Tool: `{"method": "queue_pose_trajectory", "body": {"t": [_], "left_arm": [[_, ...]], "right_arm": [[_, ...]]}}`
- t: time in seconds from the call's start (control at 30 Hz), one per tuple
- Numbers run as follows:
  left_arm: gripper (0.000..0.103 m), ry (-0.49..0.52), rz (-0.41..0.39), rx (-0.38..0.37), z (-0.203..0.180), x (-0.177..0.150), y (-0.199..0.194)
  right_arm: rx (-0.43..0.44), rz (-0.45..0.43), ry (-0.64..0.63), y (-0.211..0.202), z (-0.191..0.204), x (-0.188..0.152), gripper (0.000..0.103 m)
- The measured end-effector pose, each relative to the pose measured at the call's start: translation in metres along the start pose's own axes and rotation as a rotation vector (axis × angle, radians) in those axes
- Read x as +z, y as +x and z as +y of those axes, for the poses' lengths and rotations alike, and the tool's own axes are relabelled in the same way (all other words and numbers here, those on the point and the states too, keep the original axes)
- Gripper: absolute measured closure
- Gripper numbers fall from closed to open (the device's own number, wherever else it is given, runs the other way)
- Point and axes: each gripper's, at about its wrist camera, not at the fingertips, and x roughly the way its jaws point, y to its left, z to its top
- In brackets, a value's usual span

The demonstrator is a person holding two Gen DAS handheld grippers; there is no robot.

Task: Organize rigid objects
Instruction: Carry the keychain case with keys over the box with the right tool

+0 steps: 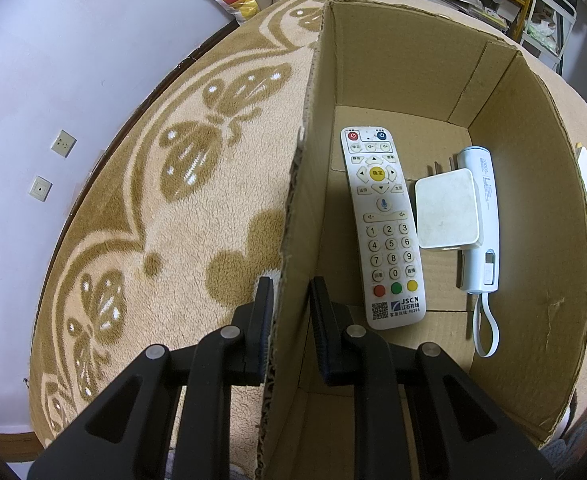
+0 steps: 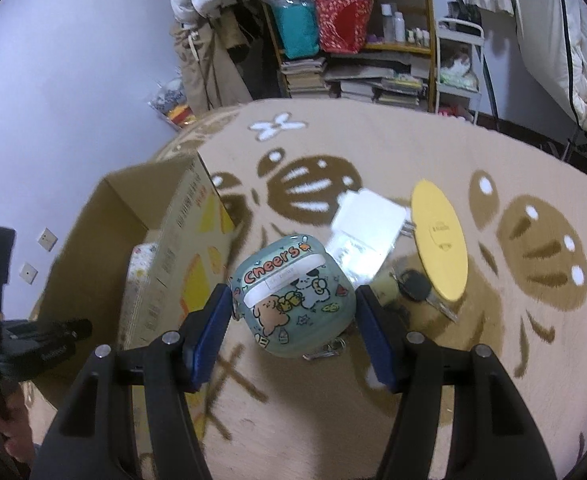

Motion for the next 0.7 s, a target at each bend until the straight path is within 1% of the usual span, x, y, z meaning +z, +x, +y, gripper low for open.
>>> {"method": "queue_pose_trajectory", "body": {"t": [0.4, 0.7], "left_arm": [[0.085, 0.001, 0.0, 0.001, 0.0, 0.0, 0.0], [0.085, 0.0, 0.0, 0.0, 0.0, 0.0, 0.0]], "right_arm": [[0.052, -0.097, -0.045, -0.024, 0.028, 0.039, 0.036], [0.123, -0.157, -0.131, -0.037, 0.071, 0.065, 0.036]]}}
